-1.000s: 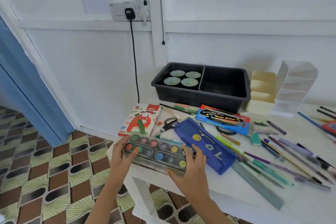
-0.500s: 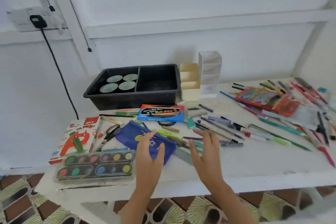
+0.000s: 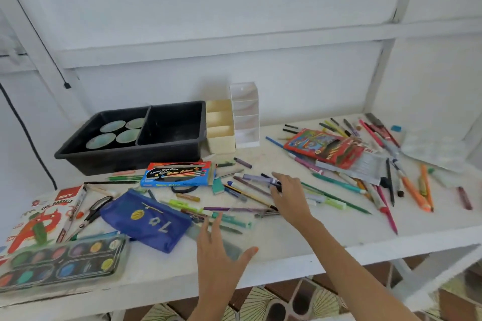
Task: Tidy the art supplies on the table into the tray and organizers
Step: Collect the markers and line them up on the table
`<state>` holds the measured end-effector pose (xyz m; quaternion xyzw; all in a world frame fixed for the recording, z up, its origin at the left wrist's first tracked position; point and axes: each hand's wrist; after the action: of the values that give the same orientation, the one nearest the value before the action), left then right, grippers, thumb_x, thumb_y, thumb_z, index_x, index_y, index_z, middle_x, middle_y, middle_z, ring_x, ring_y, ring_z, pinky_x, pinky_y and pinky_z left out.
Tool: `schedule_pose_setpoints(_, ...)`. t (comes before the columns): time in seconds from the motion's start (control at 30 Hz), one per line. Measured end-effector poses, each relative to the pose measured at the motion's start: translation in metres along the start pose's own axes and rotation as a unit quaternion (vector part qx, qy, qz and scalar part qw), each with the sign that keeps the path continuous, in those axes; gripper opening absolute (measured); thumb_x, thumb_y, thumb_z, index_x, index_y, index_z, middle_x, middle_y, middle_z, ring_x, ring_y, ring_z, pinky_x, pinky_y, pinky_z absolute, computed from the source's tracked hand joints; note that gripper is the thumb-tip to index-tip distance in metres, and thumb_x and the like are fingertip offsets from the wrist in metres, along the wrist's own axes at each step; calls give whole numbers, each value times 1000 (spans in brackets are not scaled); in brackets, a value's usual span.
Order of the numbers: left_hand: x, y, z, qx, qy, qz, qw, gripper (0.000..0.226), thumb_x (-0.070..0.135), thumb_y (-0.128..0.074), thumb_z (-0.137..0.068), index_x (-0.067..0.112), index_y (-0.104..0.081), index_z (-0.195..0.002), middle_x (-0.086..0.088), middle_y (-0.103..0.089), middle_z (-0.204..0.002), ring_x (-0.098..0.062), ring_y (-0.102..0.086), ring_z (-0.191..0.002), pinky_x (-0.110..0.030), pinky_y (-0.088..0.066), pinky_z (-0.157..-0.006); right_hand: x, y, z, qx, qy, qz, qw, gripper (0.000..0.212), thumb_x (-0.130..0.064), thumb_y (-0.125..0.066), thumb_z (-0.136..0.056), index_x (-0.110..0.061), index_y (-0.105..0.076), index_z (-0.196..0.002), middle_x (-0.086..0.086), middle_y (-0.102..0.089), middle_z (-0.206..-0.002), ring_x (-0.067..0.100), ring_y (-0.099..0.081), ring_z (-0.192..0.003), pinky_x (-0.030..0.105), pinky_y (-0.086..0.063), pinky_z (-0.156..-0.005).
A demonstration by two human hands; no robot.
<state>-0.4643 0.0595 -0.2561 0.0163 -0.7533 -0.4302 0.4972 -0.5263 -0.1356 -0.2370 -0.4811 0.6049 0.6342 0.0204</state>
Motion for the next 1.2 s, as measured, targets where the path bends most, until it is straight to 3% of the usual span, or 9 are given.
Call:
schedule_pose_setpoints(0.1, -1, -6, -2, 40, -1, 62, 997, 80, 29, -82, -69, 29, -33, -133, -3, -42, -134, -23, -37, -127, -31, -33, -103, 4, -6, -14, -34, 7, 42, 998, 35, -19, -44, -97, -16, -52, -130, 6, -61, -115, 26, -44, -107, 34, -35, -90)
schedule_pose_setpoints(0.27, 6, -5, -4, 68, -44, 74, 994, 64, 17, -81, -71, 34, -45, -121, 13, -35, -139, -2, -30, -128, -28, -31, -107, 16, 5, -8, 34, -8, -72, 997, 26, -17, -58, -90, -14, -60, -115, 8, -53, -102, 24, -47, -101, 30, -40, -87)
schedule_pose_setpoints(0.4, 11, -7, -2, -3, -96, 88, 992, 59, 13, -75, -77, 38, -47, -122, 20, -25, -148, 8, -24, -133, -13, -27, -103, 40, 37, 3, 70, -56, -123, 988, 22, -24, -64, -87, -14, -64, -107, 4, -54, -94, 9, -48, -75, 11, -36, -64)
schedule_pose_setpoints(0.5, 25, -21, 8, -68, -53, 158, 984, 57, 26, -63, -83, 40, -40, -132, 27, -22, -147, 17, -19, -130, -8, -23, -99, 68, 55, 21, 62, -79, -98, 990, 16, -23, -63, -88, -13, -68, -99, 6, -58, -83, 7, -45, -64, 11, -34, -55)
schedule_pose_setpoints(0.6, 42, -44, 14, -20, -8, 209, 978, 44, 41, -54, -91, 34, -44, -133, 24, -37, -141, 8, -30, -131, -15, -25, -105, 88, 64, 45, 64, -126, -77, 987, 15, -26, -65, -86, -16, -64, -97, 0, -55, -72, 10, -47, -62, 19, -32, -52)
schedule_pose_setpoints(0.77, 53, -73, 13, 105, 48, 171, 978, 30, 9, -58, -91, 20, -62, -118, 2, -62, -121, -13, -55, -114, -36, -43, -103, 99, 75, 67, 63, -161, -32, 984, 17, -34, -63, -87, -20, -60, -97, -8, -53, -69, 8, -50, -63, 24, -36, -55)
schedule_pose_setpoints(0.97, 60, -82, 6, 159, 31, 106, 981, 21, 5, -63, -86, 13, -68, -104, 3, -63, -96, -16, -58, -95, -33, -47, -89, 100, 77, 69, 66, -141, 30, 987, 19, -34, -59, -89, -17, -59, -98, 0, -59, -94, 12, -49, -72, 25, -38, -61)
schedule_pose_setpoints(1.1, 58, -85, -1, 168, 32, 56, 984, 20, 6, -64, -86, 9, -69, -104, -6, -67, -97, -23, -59, -96, -27, -41, -83, 102, 77, 64, 44, -136, 35, 989, 24, -37, -57, -90, -17, -58, -102, 1, -59, -98, 14, -51, -74, 27, -41, -63)
schedule_pose_setpoints(1.2, 64, -83, -1, 176, 20, 66, 982, 24, 6, -62, -87, 5, -66, -111, -6, -65, -108, -20, -55, -106, -30, -41, -93, 103, 81, 62, 54, -125, 46, 990, 29, -43, -54, -90, -18, -58, -105, 0, -57, -99, 17, -56, -81, 28, -42, -63)
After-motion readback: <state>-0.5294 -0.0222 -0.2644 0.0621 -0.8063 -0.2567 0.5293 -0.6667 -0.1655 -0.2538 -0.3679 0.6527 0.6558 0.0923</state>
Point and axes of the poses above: each hand's wrist, its own z-axis away from the middle knuckle, its own y-axis out of the back of the hand, x = y × z
